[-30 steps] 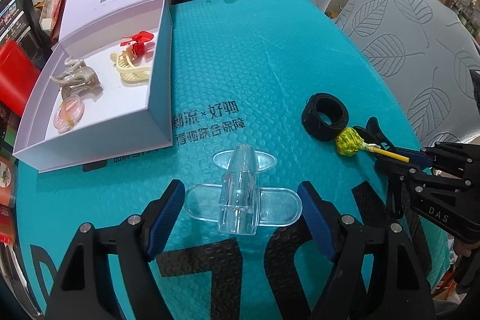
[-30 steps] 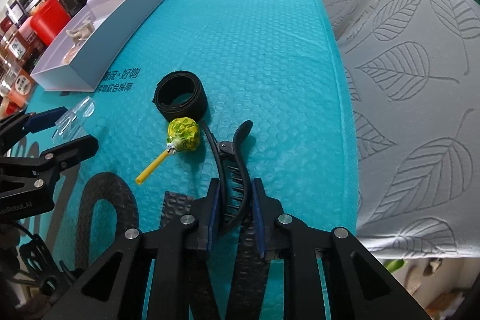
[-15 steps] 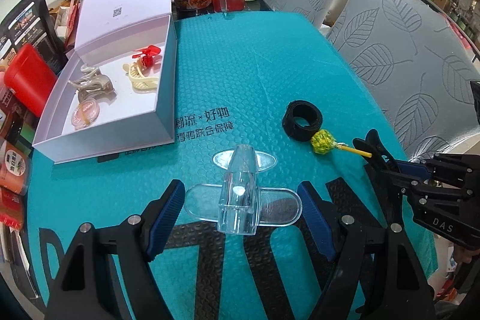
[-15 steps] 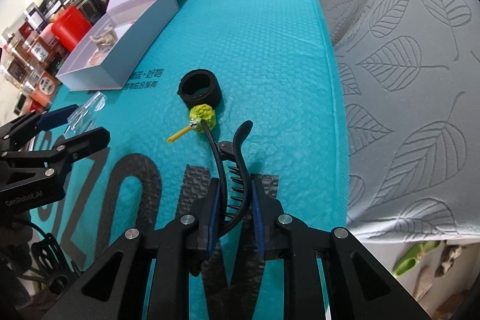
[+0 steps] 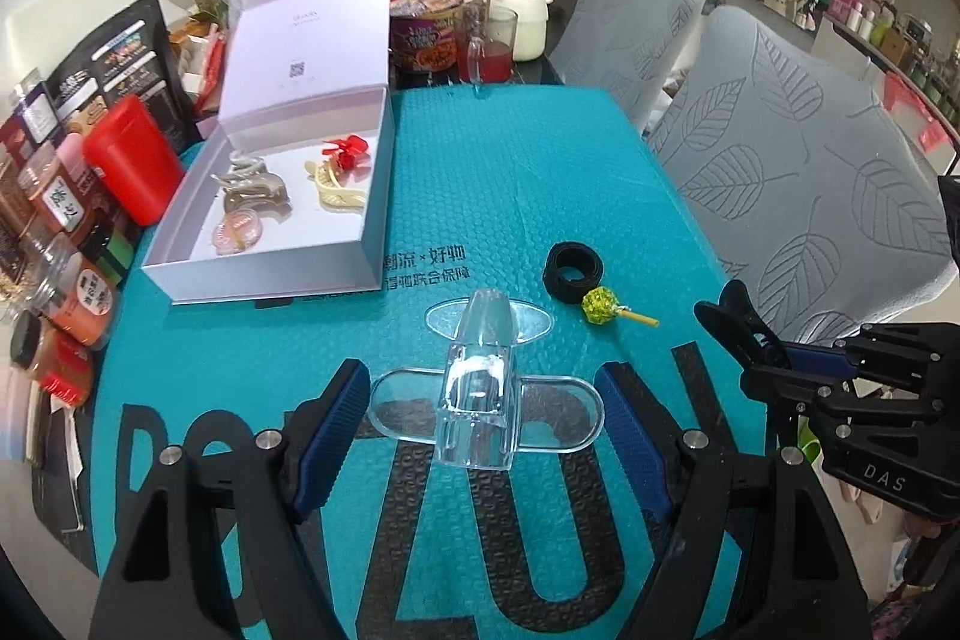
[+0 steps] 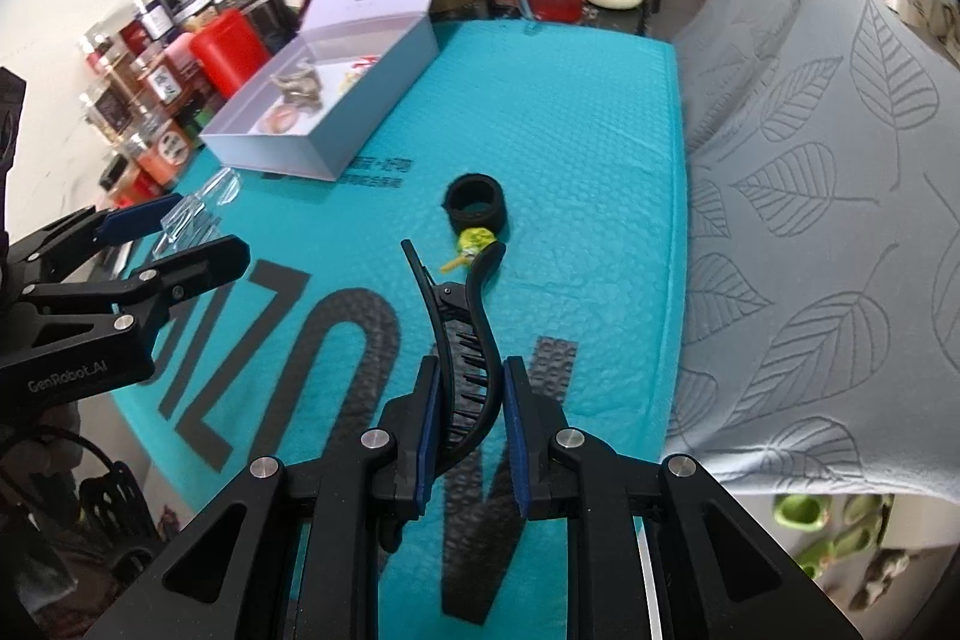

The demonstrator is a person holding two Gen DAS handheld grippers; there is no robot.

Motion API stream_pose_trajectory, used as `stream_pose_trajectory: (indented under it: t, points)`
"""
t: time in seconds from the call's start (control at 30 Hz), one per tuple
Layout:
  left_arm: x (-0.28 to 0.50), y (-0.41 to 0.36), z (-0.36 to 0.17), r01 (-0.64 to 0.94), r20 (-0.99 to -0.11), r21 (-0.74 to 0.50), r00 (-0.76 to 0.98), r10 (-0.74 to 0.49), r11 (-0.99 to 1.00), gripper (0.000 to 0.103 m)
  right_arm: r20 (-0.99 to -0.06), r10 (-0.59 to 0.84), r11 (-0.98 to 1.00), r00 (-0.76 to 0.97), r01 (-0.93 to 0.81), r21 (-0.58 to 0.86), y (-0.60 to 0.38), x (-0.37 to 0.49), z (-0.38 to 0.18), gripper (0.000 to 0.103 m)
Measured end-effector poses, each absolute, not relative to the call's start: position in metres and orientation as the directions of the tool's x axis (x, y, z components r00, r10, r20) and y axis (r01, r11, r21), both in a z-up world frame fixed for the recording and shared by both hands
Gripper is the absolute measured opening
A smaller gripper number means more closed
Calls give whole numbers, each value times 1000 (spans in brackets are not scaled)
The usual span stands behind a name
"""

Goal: Organize rigid objects
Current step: 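Carry the clear plastic piece and black claw clip into the white box with both tools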

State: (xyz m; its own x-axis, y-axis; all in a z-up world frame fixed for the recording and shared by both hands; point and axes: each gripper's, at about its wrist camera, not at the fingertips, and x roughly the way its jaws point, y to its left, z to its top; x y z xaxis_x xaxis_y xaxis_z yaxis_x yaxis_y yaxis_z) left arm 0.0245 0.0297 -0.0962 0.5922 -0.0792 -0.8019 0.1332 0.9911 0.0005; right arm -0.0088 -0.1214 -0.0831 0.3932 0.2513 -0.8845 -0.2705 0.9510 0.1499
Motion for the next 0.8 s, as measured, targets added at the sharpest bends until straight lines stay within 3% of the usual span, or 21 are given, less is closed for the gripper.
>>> stream_pose_trajectory:
  t: [0.43, 0.8]
  points:
    - [-19, 35, -54, 27, -756, 15, 654, -6, 1000, 77, -855, 384, 878, 348, -425, 221, -101, -39, -51, 20]
    - [-21, 57, -34, 30, -731, 11, 682, -13, 999, 77, -849, 416, 850, 326, -471, 236, -70, -35, -31, 20]
